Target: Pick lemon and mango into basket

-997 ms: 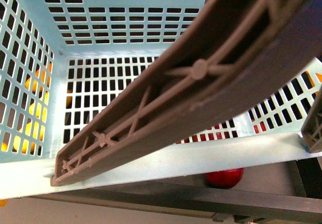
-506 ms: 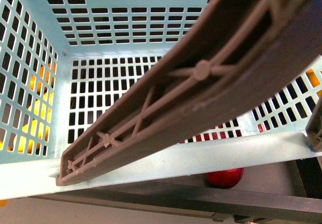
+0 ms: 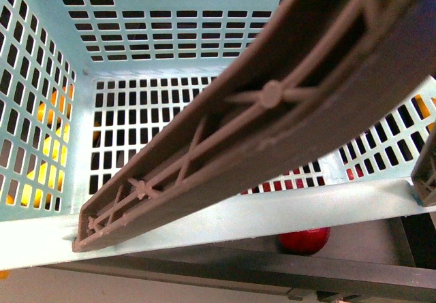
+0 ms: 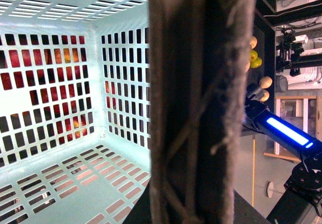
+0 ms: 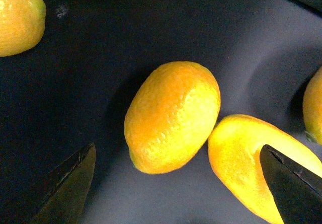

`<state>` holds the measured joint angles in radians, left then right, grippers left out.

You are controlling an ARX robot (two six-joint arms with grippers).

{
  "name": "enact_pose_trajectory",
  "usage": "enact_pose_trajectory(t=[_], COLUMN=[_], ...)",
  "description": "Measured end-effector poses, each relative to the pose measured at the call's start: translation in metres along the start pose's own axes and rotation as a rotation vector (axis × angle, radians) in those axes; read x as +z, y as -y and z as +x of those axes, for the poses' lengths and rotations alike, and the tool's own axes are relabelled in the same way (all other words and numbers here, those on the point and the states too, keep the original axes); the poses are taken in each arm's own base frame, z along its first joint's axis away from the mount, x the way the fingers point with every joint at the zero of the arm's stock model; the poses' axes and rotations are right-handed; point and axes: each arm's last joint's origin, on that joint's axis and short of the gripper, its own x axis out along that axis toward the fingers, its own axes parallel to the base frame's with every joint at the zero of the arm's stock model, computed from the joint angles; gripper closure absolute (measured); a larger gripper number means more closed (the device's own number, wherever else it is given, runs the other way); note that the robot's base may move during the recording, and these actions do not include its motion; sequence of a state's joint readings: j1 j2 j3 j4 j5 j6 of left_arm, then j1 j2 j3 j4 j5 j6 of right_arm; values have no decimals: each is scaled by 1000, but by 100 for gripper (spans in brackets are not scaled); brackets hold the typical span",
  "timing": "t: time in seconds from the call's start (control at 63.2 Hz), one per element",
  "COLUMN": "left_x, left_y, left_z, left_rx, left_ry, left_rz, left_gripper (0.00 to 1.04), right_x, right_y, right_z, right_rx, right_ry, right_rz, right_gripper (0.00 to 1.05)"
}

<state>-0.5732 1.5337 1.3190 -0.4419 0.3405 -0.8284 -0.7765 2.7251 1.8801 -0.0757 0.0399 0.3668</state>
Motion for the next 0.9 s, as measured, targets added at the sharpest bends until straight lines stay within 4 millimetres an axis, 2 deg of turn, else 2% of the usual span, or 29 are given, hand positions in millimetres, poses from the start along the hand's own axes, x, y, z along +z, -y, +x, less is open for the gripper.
enact_pose_trajectory(t=[0.491, 0.855, 0.902], left_x=[0, 0, 0], left_y=[0, 0, 0], left_z=[0, 0, 0], left_rx=[0, 0, 0], left_ry=[0, 0, 0], left_rz=[0, 0, 0], left_gripper=[100, 100, 100], right_x=[6, 3, 2], right_y=[-14, -22, -22], right_z=[29, 38, 38], right_rx=[11, 9, 7], right_ry=[-10, -37, -41], right_rz=[17, -1, -4], right_gripper=[9, 9, 14])
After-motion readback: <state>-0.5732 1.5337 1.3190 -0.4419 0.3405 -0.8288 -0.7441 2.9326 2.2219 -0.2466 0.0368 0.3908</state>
